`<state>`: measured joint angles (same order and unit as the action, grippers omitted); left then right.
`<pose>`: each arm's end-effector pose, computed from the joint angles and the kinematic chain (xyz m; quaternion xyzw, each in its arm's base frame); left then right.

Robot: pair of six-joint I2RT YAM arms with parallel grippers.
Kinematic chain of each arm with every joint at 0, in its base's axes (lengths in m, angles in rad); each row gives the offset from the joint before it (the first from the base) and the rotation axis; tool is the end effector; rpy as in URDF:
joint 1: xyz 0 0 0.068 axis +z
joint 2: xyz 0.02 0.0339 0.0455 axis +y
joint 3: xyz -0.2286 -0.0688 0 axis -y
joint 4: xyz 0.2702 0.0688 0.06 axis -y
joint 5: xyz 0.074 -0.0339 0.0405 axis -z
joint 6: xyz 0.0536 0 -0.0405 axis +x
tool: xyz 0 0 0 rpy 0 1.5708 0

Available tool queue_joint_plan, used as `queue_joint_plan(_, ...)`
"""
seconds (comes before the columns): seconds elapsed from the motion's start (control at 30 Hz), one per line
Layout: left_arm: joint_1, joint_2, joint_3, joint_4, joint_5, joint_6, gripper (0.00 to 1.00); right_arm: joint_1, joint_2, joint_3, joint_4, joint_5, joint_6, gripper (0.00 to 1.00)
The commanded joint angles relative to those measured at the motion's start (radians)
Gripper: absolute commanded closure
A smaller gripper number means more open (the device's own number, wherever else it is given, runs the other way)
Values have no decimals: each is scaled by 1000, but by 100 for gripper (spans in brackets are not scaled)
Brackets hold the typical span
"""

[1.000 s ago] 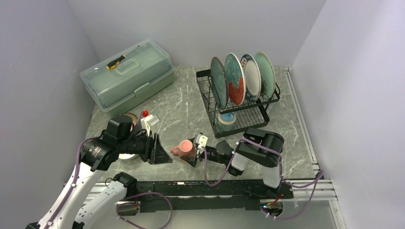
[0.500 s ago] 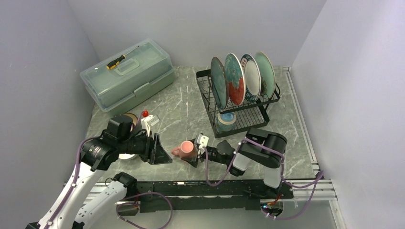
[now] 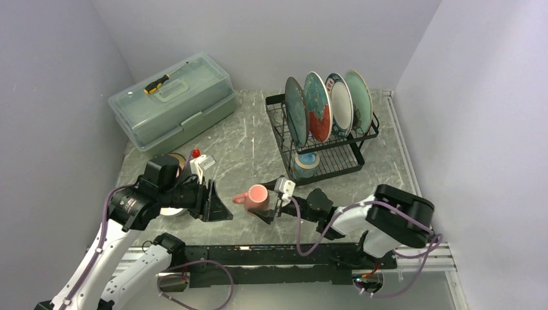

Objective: Load the mixed dishes into the dish rack
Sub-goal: Pick up the cup at the center of the board, then place the cup on the dish rack.

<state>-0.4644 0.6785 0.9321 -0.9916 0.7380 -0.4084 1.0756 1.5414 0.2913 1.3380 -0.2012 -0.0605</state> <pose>0.1382 -0.1096 0.3064 0.1697 0.8486 -0.4584 0.2025 0.1243 0.2527 0.1156 -0.4239 0.5266 0.4159 0.6083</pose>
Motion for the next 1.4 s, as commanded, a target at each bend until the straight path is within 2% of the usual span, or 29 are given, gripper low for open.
queue_joint_plan(0.0,-2,-7,32,26,5,-1,39,11,-143,-20,-84,43,-4,61)
queue_joint_plan(0.2,-2,-14,20,41,11,-3,39,15,-362,-68,-332,100,12,61)
queue_joint_plan(0.37,-2,0,15,53,24,0,39,15,-607,-97,-566,171,25,62)
queue_joint_plan(0.6,0,6,3,78,30,0,39,15,-867,-50,-1002,387,59,61)
queue_joint_plan(0.73,0,9,-6,90,38,-4,39,14,-914,-2,-1179,477,126,59)
queue_joint_plan(0.93,0,7,-3,79,40,9,39,14,-948,67,-1359,605,226,60)
queue_joint_plan(1.37,0,-1,-13,77,58,31,39,12,-945,225,-1654,1027,361,61)
